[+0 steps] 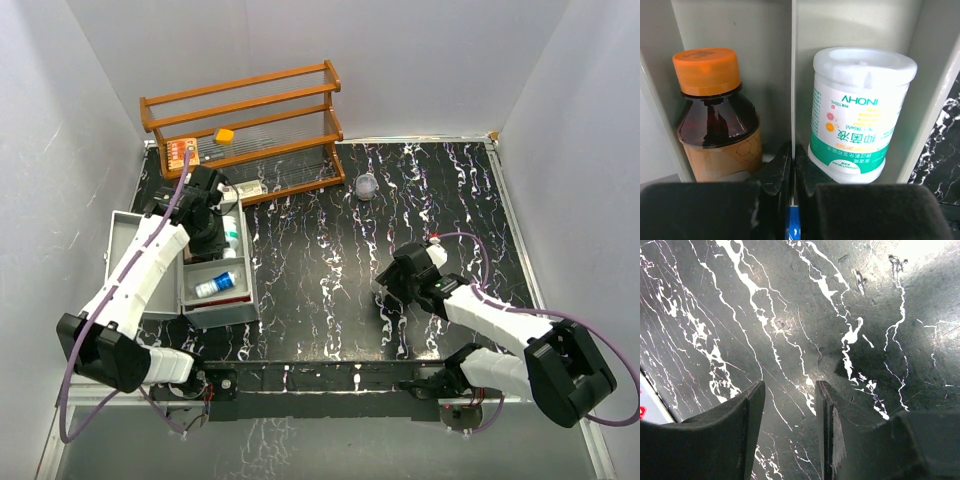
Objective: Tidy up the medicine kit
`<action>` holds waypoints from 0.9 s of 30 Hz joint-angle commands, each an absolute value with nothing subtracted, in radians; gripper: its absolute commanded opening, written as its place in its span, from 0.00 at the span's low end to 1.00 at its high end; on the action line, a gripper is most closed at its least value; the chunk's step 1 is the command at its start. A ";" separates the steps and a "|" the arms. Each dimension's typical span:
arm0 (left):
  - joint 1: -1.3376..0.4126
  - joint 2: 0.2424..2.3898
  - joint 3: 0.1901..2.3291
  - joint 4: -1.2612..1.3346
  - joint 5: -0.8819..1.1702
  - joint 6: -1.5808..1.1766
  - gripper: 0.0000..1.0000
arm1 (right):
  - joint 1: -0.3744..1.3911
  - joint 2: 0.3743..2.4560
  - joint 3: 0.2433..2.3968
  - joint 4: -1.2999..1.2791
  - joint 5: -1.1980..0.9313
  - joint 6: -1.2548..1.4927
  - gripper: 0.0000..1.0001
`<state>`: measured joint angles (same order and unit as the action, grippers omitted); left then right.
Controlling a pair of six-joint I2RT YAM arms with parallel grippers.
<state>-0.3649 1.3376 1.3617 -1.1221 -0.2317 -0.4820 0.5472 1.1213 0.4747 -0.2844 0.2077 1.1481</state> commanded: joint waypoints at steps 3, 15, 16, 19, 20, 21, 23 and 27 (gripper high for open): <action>-0.258 1.294 1.326 -1.021 -0.179 -0.367 0.00 | 0.539 1.132 0.516 -0.249 0.194 1.116 0.42; -0.174 1.324 1.227 -0.919 -0.041 -0.252 0.00 | 0.540 1.156 0.521 -0.244 0.184 1.120 0.42; -0.173 1.333 1.227 -0.920 -0.036 -0.238 0.00 | 0.540 1.156 0.523 -0.244 0.182 1.120 0.42; -0.170 1.354 1.216 -0.919 -0.059 -0.225 0.00 | 0.539 1.158 0.524 -0.243 0.182 1.118 0.42; -0.167 1.361 1.211 -0.914 -0.058 -0.223 0.00 | 0.538 1.157 0.526 -0.242 0.182 1.119 0.42; -0.165 1.363 1.206 -0.907 -0.057 -0.223 0.00 | 0.538 1.158 0.526 -0.242 0.182 1.120 0.42; -0.161 1.383 1.205 -0.899 -0.059 -0.230 0.00 | 0.538 1.157 0.527 -0.242 0.179 1.119 0.41; -0.158 1.422 1.214 -0.907 -0.080 -0.260 0.00 | 0.538 1.153 0.521 -0.242 0.179 1.121 0.41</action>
